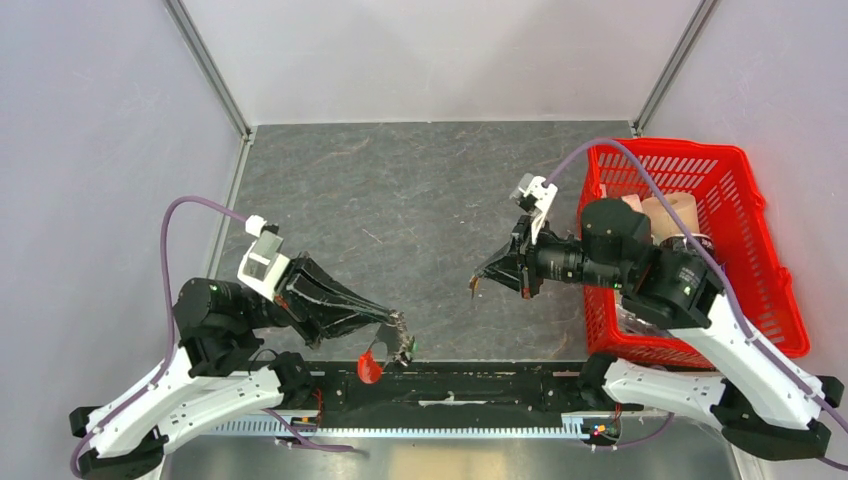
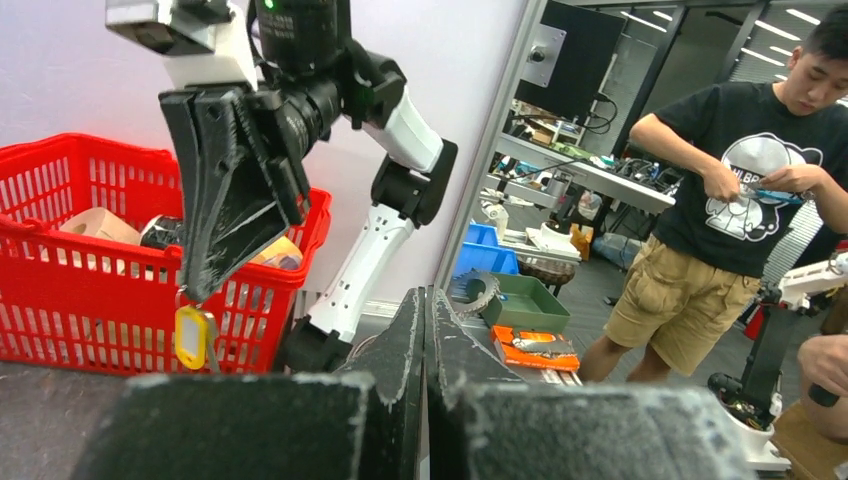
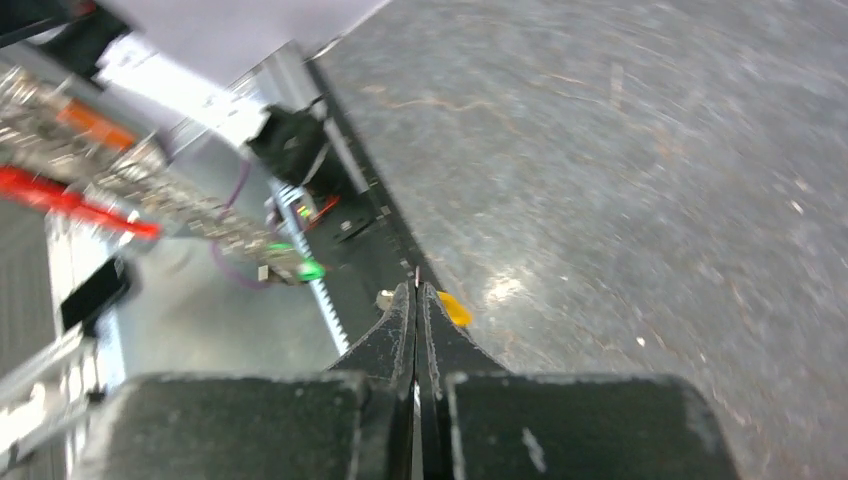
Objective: Put the keys on the keyring
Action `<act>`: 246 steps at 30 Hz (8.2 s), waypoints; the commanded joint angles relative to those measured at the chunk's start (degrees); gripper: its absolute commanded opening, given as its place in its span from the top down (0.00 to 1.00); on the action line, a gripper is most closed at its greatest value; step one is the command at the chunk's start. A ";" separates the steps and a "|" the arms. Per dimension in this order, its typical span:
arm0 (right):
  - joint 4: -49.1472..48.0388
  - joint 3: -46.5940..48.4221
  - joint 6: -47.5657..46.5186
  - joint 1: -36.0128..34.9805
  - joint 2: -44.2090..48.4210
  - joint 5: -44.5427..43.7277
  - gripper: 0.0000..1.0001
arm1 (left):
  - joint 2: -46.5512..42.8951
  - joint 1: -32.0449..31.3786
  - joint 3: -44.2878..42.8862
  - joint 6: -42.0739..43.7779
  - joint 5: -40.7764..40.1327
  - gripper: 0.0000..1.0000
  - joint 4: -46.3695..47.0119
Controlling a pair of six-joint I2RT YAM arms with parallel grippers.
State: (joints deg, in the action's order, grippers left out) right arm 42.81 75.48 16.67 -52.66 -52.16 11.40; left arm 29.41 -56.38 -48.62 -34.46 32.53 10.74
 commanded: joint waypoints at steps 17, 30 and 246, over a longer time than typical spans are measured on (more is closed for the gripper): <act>11.61 25.68 -24.62 -0.61 -14.75 43.84 1.00 | 4.87 -0.04 -5.89 -1.62 12.00 0.98 2.19; 8.26 32.60 -24.15 -3.09 -21.02 43.58 1.00 | 8.53 -0.03 -6.31 -2.54 12.75 0.98 5.76; -17.91 -27.36 14.27 -67.86 -34.36 -42.73 0.47 | -23.68 -0.05 14.23 -0.05 -19.95 0.72 -28.25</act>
State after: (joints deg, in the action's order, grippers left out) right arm 27.38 48.34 31.64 -120.22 -88.29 -28.86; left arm 4.49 -56.53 -34.50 -36.58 12.12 -19.57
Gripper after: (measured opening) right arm 0.537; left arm 0.278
